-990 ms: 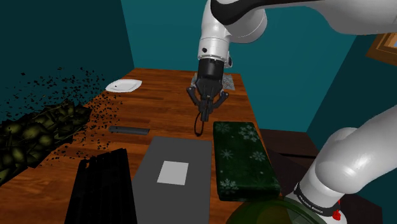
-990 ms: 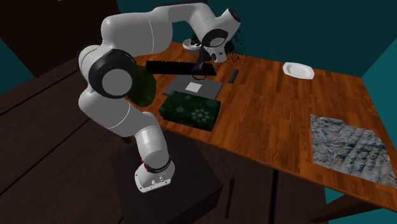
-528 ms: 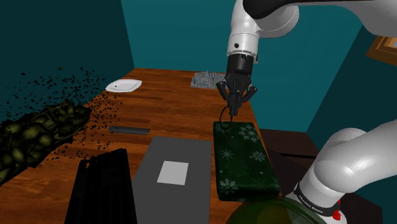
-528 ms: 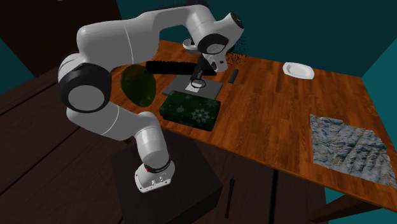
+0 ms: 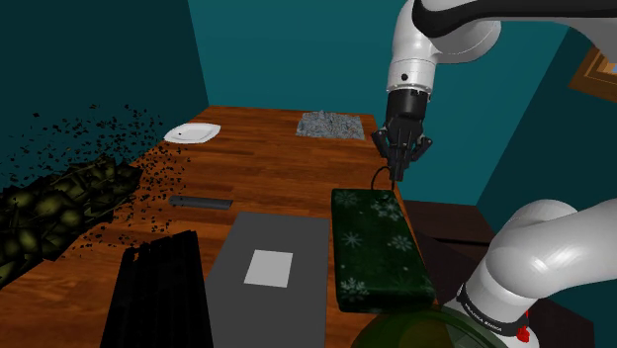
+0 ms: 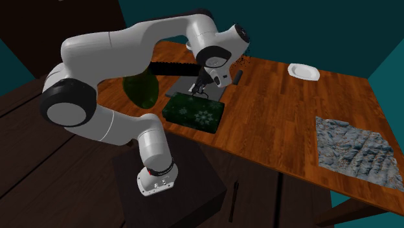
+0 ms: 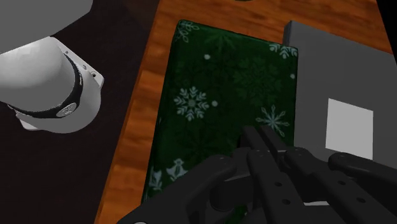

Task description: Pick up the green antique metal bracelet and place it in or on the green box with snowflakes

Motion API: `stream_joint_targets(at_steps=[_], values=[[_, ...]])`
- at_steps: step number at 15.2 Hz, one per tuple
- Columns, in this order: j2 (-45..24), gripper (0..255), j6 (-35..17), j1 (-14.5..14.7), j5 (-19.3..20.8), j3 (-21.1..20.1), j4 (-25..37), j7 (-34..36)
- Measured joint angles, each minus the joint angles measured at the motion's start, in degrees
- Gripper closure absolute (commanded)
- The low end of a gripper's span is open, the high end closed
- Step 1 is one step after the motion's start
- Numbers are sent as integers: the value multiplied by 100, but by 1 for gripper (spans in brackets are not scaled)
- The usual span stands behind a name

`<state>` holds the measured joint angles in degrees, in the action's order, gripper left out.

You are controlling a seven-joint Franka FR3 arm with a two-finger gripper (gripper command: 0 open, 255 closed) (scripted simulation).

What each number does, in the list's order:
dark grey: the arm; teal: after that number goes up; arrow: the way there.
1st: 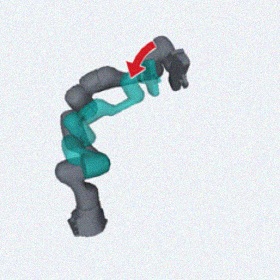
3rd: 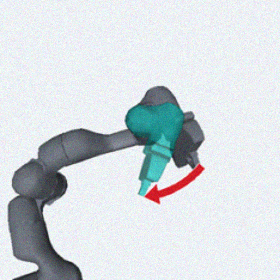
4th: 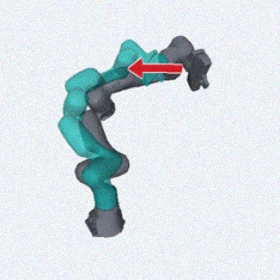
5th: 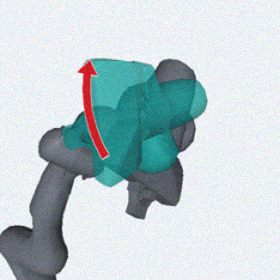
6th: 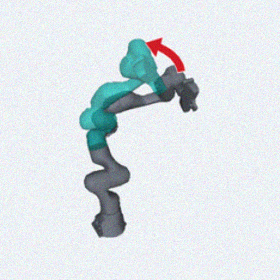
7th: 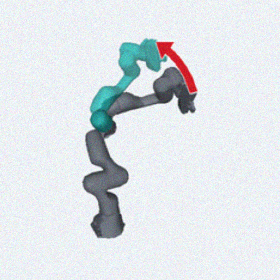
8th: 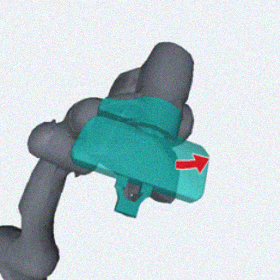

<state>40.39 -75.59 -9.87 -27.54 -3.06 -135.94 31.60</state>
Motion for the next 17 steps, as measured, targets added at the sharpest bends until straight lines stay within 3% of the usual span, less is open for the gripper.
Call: stream_joint_targets(at_steps=[17], values=[[28, 255, -1030, -18, -57, -156, -1130, -463]])
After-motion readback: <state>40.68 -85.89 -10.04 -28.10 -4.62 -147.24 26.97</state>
